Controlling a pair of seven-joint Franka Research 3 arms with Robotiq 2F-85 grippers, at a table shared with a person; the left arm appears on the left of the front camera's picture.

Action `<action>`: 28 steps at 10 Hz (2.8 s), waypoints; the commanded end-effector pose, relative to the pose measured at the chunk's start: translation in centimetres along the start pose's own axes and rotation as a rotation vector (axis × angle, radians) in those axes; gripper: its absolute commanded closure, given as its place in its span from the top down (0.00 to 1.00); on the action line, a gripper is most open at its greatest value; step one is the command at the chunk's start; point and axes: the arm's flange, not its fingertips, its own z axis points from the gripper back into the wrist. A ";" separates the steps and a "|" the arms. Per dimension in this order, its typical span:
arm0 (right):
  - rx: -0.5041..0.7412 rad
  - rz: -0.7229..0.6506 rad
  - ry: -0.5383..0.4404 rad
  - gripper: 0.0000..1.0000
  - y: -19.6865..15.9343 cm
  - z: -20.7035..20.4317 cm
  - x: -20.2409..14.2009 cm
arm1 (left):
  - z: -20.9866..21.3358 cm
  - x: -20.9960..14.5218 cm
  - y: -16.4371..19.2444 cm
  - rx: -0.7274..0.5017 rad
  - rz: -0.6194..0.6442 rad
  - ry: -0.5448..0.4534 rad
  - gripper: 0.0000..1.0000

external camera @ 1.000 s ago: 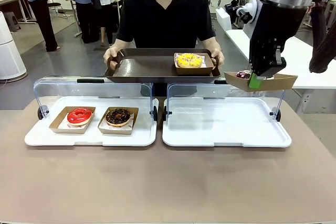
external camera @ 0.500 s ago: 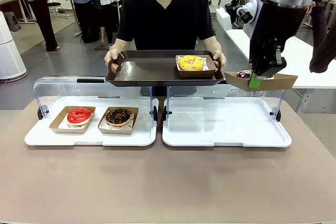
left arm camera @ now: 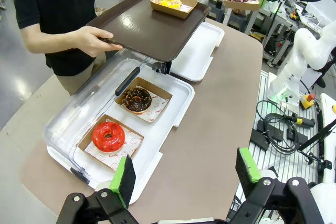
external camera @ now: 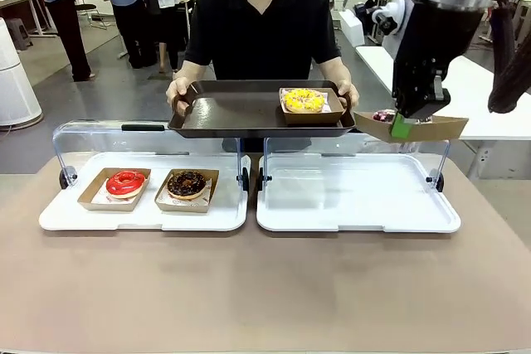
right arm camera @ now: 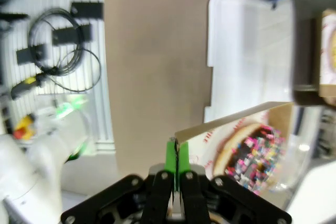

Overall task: Provide the desired donut to the person.
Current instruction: Place the picked Paper togo box onto the Handle tray extended by the person.

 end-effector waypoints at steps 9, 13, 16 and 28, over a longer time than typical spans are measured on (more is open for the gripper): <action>-0.224 0.024 -0.122 0.01 -10.5 4.0 24.8 | 0.2 -0.1 -0.1 -0.006 -0.010 0.003 1.00; -0.257 -0.050 -0.138 0.01 -14.4 -3.0 27.6 | 0.2 -0.1 -0.1 -0.006 -0.010 0.003 1.00; -0.206 -0.060 -0.123 0.01 -15.2 -6.2 29.0 | 0.2 -0.1 -0.1 -0.006 -0.010 0.003 1.00; -0.148 -0.040 -0.143 0.01 -16.9 -6.2 29.5 | 0.2 -0.1 -0.1 -0.006 -0.010 0.003 1.00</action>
